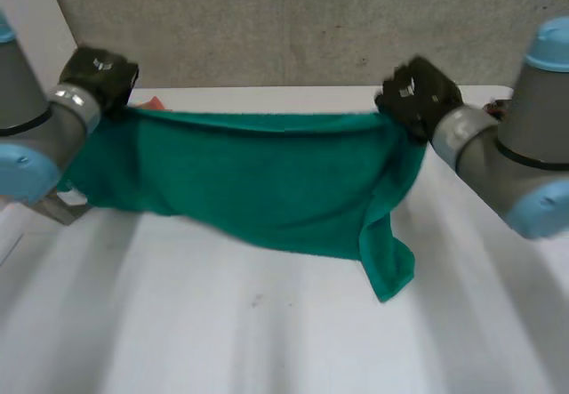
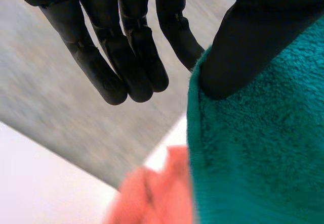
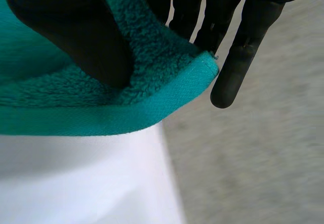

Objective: Fold the laundry.

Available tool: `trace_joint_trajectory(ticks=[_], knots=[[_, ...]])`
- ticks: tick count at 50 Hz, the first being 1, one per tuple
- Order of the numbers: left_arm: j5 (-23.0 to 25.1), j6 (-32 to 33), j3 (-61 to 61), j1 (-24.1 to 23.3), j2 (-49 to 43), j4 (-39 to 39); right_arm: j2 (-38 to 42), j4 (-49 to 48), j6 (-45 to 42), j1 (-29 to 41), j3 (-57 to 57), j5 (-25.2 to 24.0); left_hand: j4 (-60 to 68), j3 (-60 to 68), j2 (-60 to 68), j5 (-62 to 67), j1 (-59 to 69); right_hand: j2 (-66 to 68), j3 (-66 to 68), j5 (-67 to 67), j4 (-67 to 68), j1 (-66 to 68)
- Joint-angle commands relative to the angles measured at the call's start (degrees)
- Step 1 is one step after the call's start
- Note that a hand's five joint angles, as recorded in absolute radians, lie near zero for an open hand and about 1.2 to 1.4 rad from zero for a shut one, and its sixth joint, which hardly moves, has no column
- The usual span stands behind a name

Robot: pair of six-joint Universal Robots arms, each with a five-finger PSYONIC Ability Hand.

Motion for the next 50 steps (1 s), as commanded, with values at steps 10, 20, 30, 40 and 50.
trace_joint_trajectory(ticks=[10, 20, 30, 40, 50], knots=[[-6.9, -10.8, 23.6, -0.6, 0.3, 22.8, 4.4, -43.2, 15.0, 2.0, -19.2, 11.9, 11.6, 11.9, 11.5, 13.6, 12.1, 12.4, 11.7, 11.1, 11.2, 16.5], [-5.2, -11.6, -0.4, 1.6, 7.2, 22.4, 1.1, -36.9, 18.9, -0.7, -7.6, 7.4, 11.6, 11.9, 11.5, 13.6, 12.1, 12.4, 11.7, 11.1, 11.2, 16.5], [3.2, -10.6, -25.1, 1.8, 9.6, 21.9, 0.0, -23.2, 21.5, -4.2, 12.4, 2.2, 11.6, 11.9, 11.5, 13.6, 12.1, 12.4, 11.7, 11.1, 11.2, 16.5], [4.1, -0.7, -32.1, 3.3, 3.4, 21.0, 1.6, -13.8, 20.5, -6.8, 23.6, 0.5, 11.6, 11.9, 11.5, 13.6, 12.1, 12.4, 11.7, 11.1, 11.2, 16.5], [4.1, 1.4, -27.3, 3.9, -2.1, 20.9, 0.5, -13.8, 21.3, -7.9, 25.7, 0.6, -7.9, -7.6, -8.0, -5.9, -7.3, 12.4, 11.7, 11.1, 11.2, 16.5]])
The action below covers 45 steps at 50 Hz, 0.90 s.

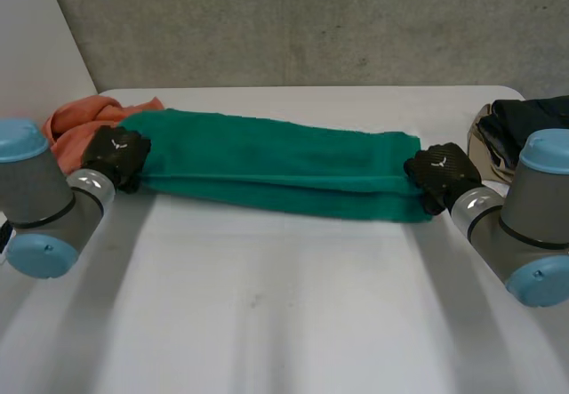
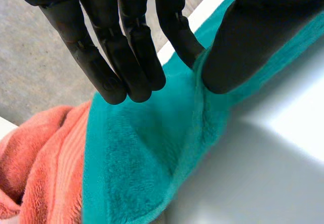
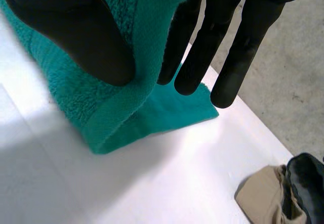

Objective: Fold the laundry.

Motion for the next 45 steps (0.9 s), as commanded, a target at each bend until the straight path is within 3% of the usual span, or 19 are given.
trace_joint_trajectory(ticks=[1, 7, 18, 27, 30, 33, 34, 40, 41, 42, 45], knots=[[0.0, 0.2, 3.7, 0.4, -3.3, -0.3, -0.8, -0.5, 0.7, -0.3, 1.5, 0.1, -7.5, -7.5, -7.5, -8.7, -7.4, 12.4, 11.6, 11.0, 11.2, 15.0], [0.0, 0.2, 4.2, 0.9, -3.8, 0.0, -1.4, -0.8, 0.6, -0.3, 2.3, 0.1, -18.5, -18.5, -18.5, -19.7, -18.3, 12.4, 11.6, 11.0, 11.2, 15.0], [2.1, 0.7, 3.9, 2.1, -4.6, -0.3, -2.2, -0.8, 1.3, -1.2, 2.2, 0.0, -22.0, -22.0, -22.0, -23.3, -21.9, 12.4, 11.6, 11.0, 11.2, 15.0], [2.8, 5.3, 4.8, 3.8, -5.9, -0.4, -2.0, -0.6, 1.5, -1.8, 1.7, 0.0, -22.2, -22.2, -22.2, -23.4, -22.1, 12.4, 11.6, 11.0, 11.2, 15.0], [3.3, 6.3, 5.3, 3.7, -6.4, -0.6, -2.2, -0.4, 1.7, -2.0, 1.5, 0.0, -17.2, -17.2, -17.2, -18.4, -17.0, 12.4, 11.6, 11.0, 11.2, 15.0], [4.4, 7.1, 5.7, 3.4, -6.6, -1.5, -2.3, 0.0, 2.0, -2.0, 1.4, 0.0, 15.0, 15.1, 15.1, 13.8, 15.2, 12.4, 11.6, 11.0, 11.2, 15.0], [5.3, 7.1, 5.7, 3.4, -6.5, -2.7, -2.4, 0.4, 2.4, -2.0, 1.2, -0.3, 18.3, 18.3, 18.3, 17.1, 18.4, 12.4, 11.6, 11.0, 11.2, 15.0], [7.8, 7.1, 5.2, 3.7, -4.7, -7.9, -3.0, 2.5, 2.7, -2.4, 0.5, -1.0, 18.3, 18.3, 18.3, 17.1, 18.5, 12.4, 11.6, 11.0, 11.2, 15.0], [8.0, 7.1, 5.0, 3.7, -4.3, -8.7, -3.0, 2.7, 2.7, -2.5, 0.4, -1.2, 6.7, 6.7, 6.7, 5.4, 6.8, 12.4, 11.6, 11.0, 11.2, 15.0], [8.5, 7.0, 4.6, 4.1, -3.5, -9.5, -2.9, 3.1, 2.7, -2.6, 0.2, -1.5, -17.6, -17.6, -17.6, -18.8, -17.4, 12.4, 11.6, 11.0, 11.2, 15.0], [9.2, 7.2, 4.3, 4.7, -2.9, -10.0, -2.6, 3.2, 2.7, -2.9, -0.2, -1.8, -22.9, -22.9, -22.9, -24.1, -22.7, 12.4, 11.6, 11.0, 11.2, 15.0]])
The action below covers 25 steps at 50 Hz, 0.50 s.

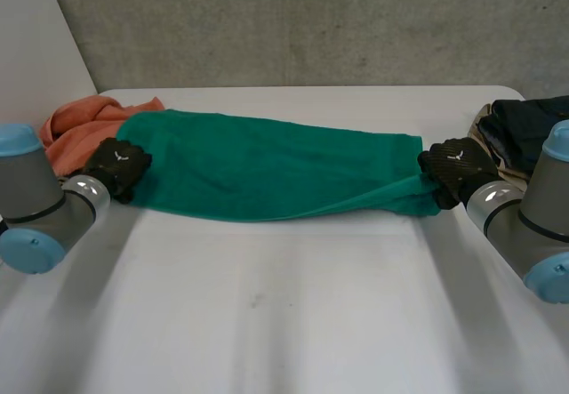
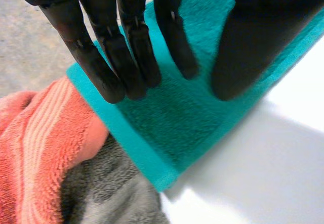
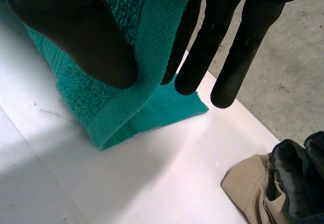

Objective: Fold the laundry.

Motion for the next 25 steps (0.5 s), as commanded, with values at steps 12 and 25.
trace_joint_trajectory(ticks=[12, 25], knots=[[1.6, 4.1, 5.3, 1.3, -3.1, -4.2, 1.2, 1.4, -0.5, -0.8, -1.9, -0.9, -12.1, -12.1, -11.2, -11.9, -9.4, 12.4, 11.6, 11.0, 11.2, 15.0], [0.4, 12.1, 14.5, 0.8, -8.8, -8.6, 1.7, 1.4, -0.7, -0.5, -1.6, -0.9, -14.0, -14.0, -13.1, -13.8, -11.2, 12.4, 11.6, 11.0, 11.2, 15.0]])
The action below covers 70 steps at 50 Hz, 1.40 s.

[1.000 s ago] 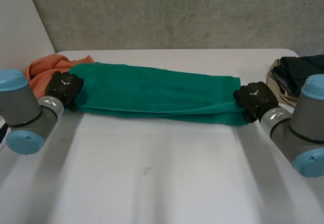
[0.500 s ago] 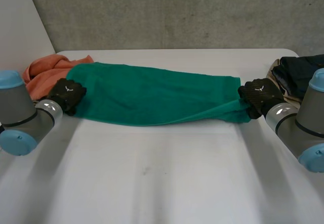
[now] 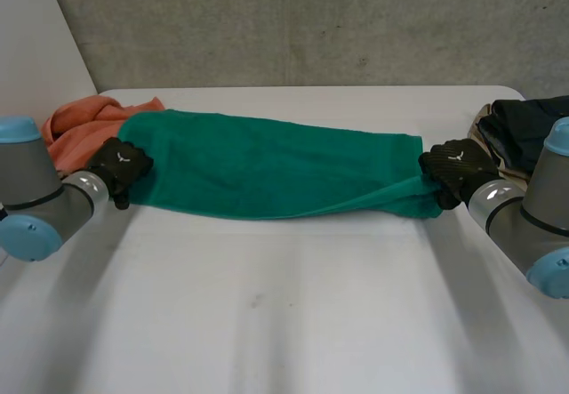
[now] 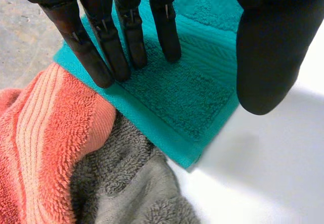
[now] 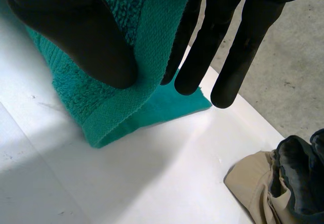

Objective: Fold the laundry.

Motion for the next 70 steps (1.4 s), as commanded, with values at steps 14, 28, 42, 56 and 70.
trace_joint_trajectory(ticks=[14, 28, 42, 56, 70], knots=[[-0.8, 7.7, 10.5, -0.3, -6.6, -1.6, 0.3, 0.0, -0.2, 0.6, 0.4, 0.0, 7.6, 6.7, 7.2, 8.0, 7.2, 12.4, 11.6, 11.0, 11.2, 15.0], [-0.9, 9.6, 15.4, -0.8, -10.4, -1.7, 0.4, 0.0, -0.2, 0.6, 0.5, 0.0, 19.5, 18.7, 19.1, 19.9, 19.1, 12.4, 11.6, 11.0, 11.2, 15.0], [-2.4, 2.5, 7.5, -0.3, 0.5, -4.3, -2.1, 2.2, -0.3, 0.0, 0.1, -0.3, 47.8, 46.9, 47.4, 48.2, 47.4, 12.4, 11.6, 11.0, 11.2, 15.0], [6.6, 0.5, -15.3, 5.6, 19.5, -14.6, -7.9, 33.5, -22.3, -11.2, -9.3, -7.2, 38.5, 37.6, 38.1, 38.9, 38.1, 12.4, 11.6, 11.0, 11.2, 15.0], [8.0, -8.2, -17.1, -1.5, 16.7, -8.6, -0.7, 23.1, -13.8, -11.7, -12.8, -3.6, 1.2, 0.4, 0.8, 1.6, 0.8, 12.4, 11.6, 11.0, 11.2, 15.0]])
